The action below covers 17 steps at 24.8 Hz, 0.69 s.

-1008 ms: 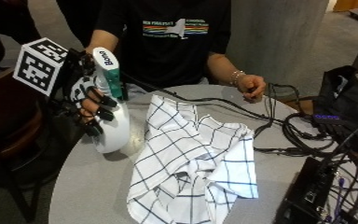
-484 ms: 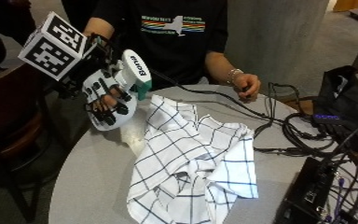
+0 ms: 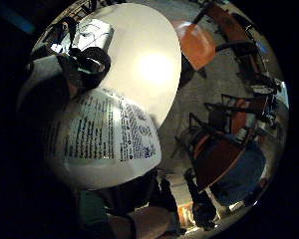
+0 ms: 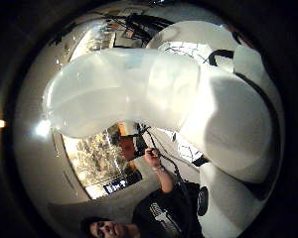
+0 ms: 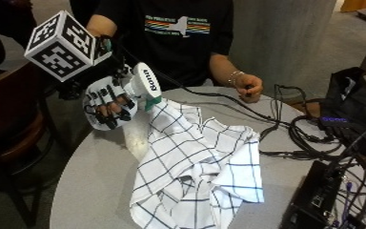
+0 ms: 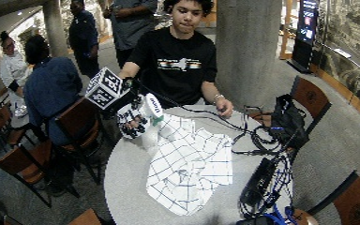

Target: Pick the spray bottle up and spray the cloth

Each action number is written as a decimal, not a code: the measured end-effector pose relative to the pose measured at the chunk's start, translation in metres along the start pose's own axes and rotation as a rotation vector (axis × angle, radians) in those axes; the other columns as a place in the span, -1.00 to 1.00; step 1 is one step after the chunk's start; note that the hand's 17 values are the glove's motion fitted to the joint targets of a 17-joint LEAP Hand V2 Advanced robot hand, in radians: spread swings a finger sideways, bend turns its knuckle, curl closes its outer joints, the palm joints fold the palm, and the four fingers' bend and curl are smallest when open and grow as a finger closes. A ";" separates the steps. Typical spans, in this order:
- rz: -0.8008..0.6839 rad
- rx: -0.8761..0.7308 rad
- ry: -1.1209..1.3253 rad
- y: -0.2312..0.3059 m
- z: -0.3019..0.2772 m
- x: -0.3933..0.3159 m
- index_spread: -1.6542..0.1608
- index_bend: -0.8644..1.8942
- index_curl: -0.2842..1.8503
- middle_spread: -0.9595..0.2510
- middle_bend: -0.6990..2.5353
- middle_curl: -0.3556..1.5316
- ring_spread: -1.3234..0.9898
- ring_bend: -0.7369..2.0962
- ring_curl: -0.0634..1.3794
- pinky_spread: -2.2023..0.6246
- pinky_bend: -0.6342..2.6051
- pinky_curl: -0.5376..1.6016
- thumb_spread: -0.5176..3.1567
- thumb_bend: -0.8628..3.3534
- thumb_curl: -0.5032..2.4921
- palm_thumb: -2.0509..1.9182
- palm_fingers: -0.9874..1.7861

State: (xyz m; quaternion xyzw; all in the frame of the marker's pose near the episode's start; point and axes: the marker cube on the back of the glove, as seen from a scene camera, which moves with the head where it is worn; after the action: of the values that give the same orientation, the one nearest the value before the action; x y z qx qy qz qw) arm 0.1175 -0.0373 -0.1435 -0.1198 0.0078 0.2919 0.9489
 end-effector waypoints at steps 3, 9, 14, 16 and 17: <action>0.013 -0.011 0.028 -0.001 0.002 -0.002 0.63 -0.16 -0.23 0.47 -0.45 -0.15 0.16 -0.32 -0.41 0.73 -0.50 -0.20 -0.53 -0.61 -0.20 0.54 0.52; 0.014 -0.024 0.048 0.000 0.005 -0.006 0.63 -0.16 -0.22 0.47 -0.45 -0.15 0.16 -0.32 -0.41 0.72 -0.49 -0.20 -0.54 -0.61 -0.19 0.54 0.52; 0.013 -0.038 0.067 0.000 0.008 -0.011 0.63 -0.16 -0.21 0.47 -0.45 -0.15 0.15 -0.32 -0.40 0.71 -0.50 -0.20 -0.55 -0.61 -0.18 0.54 0.53; 0.015 -0.038 0.073 0.000 0.008 -0.012 0.63 -0.16 -0.21 0.47 -0.45 -0.15 0.15 -0.32 -0.40 0.71 -0.50 -0.20 -0.55 -0.61 -0.18 0.53 0.53; 0.017 -0.037 0.076 0.000 0.008 -0.012 0.63 -0.16 -0.21 0.47 -0.45 -0.15 0.15 -0.32 -0.40 0.71 -0.50 -0.20 -0.55 -0.61 -0.18 0.53 0.53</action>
State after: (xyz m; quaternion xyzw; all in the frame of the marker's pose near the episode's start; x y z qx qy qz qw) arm 0.1069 -0.0416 -0.1346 -0.1481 0.0393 0.2954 0.9430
